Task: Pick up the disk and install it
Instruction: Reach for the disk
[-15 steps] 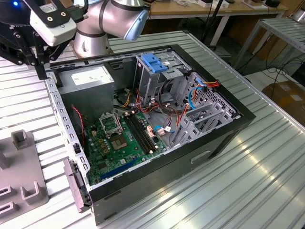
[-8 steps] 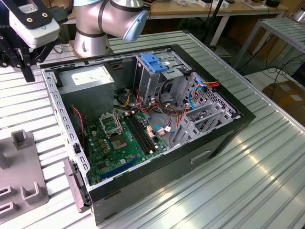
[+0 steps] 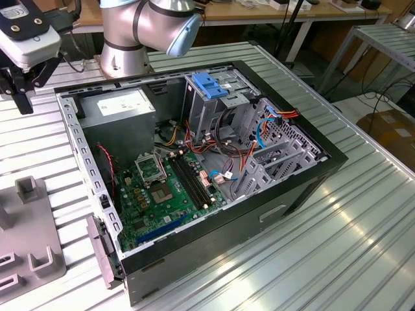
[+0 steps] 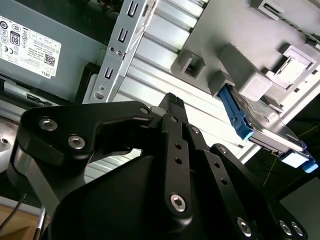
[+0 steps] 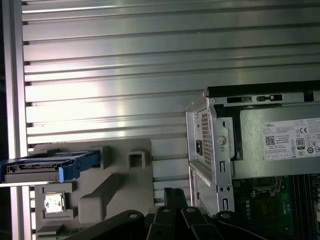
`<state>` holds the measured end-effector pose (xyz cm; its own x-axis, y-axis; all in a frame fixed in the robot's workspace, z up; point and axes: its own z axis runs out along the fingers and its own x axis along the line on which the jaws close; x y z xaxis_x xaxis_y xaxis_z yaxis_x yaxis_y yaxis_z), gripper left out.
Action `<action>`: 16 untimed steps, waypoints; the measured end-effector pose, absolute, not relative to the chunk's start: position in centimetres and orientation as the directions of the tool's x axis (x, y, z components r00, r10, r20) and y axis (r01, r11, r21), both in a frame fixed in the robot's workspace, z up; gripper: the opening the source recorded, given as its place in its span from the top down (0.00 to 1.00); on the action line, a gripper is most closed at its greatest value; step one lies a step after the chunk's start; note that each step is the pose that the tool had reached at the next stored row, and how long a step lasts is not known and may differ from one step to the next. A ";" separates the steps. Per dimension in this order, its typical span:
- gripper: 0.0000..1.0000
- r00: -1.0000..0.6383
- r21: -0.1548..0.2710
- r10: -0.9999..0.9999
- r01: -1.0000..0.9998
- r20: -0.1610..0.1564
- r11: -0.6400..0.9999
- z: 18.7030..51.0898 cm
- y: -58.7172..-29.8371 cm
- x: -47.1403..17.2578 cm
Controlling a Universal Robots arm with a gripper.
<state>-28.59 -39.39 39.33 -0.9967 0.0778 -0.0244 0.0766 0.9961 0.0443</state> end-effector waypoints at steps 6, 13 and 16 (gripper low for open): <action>0.90 -0.997 0.044 0.078 0.077 -0.024 0.996 39.3 -39.4 -29.9; 0.90 -0.997 0.044 0.078 0.077 -0.024 0.996 39.3 -39.4 -31.4; 0.90 -0.997 0.044 0.078 0.077 -0.024 0.996 39.3 -39.4 -32.0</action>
<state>-31.97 -39.36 39.33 -0.9966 0.0783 -0.0245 0.0771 0.9960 0.0443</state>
